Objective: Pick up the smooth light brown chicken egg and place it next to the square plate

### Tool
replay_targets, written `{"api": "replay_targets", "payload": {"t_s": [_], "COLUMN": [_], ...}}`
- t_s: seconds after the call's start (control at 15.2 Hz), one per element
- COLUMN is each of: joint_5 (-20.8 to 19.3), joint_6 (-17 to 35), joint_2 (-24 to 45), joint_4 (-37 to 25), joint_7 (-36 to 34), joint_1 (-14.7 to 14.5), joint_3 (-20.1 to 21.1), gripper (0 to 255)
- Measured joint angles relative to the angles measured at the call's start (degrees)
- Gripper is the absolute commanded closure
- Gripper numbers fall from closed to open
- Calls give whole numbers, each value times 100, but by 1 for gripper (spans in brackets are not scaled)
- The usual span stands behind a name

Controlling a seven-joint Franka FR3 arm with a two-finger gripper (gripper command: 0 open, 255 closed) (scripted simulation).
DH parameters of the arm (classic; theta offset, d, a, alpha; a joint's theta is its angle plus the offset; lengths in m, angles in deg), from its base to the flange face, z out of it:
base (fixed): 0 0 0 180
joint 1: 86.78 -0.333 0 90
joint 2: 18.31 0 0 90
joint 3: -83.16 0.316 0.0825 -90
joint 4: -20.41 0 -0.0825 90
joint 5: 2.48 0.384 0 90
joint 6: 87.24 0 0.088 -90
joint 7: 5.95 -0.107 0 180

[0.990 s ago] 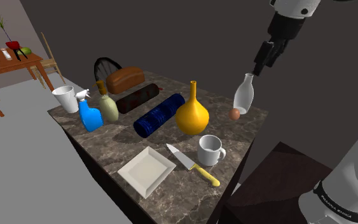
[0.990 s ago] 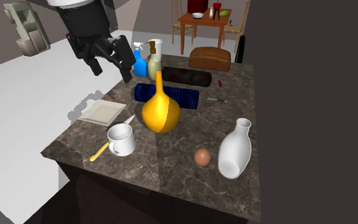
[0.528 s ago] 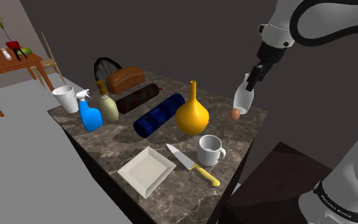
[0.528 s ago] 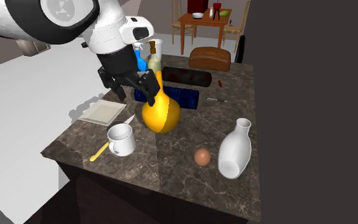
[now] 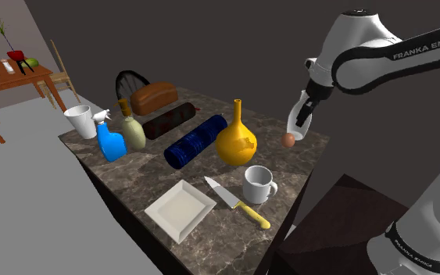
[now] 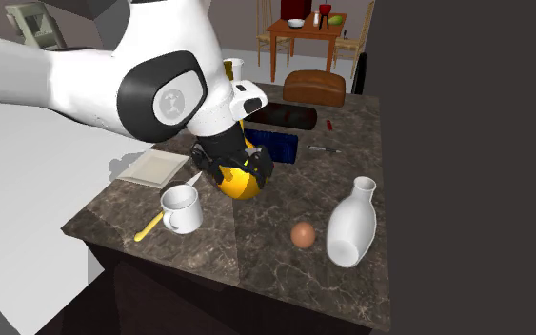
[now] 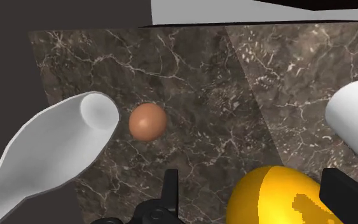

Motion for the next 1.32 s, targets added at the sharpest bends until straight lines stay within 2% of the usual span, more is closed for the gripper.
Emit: {"api": "replay_targets", "payload": {"t_s": [0.66,0.99,1.32], "joint_5": [-636,-773,-765], "joint_6": [2387,3392,3859], "joint_2": [2159,3493,4183], "joint_4": [-33,-519,-800], "joint_7": [690,1053,1188], "joint_1": [323,454,526], "joint_3": [-497,-681,-712], "gripper": [0,0,0]}}
